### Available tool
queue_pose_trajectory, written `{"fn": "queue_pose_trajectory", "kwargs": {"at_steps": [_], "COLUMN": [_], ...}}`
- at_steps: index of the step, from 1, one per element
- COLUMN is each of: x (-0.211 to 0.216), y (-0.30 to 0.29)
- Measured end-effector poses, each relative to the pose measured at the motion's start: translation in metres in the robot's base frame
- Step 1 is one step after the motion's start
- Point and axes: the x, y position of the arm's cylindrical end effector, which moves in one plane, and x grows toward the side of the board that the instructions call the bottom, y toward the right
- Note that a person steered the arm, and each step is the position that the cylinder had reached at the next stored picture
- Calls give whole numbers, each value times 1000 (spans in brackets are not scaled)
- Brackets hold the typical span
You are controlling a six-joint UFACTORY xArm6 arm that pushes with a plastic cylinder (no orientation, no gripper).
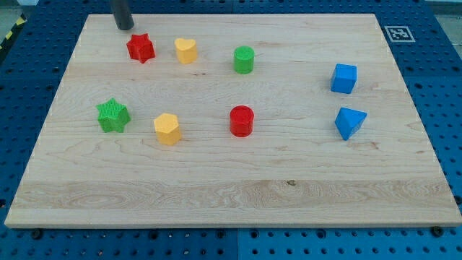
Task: Place the red star diagonally to yellow hexagon
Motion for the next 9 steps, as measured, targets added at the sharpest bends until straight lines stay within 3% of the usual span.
{"fn": "queue_pose_trajectory", "kwargs": {"at_steps": [2, 3, 5, 7, 9], "x": [19, 64, 110, 27, 66], "y": [-20, -15, 53, 61, 62]}}
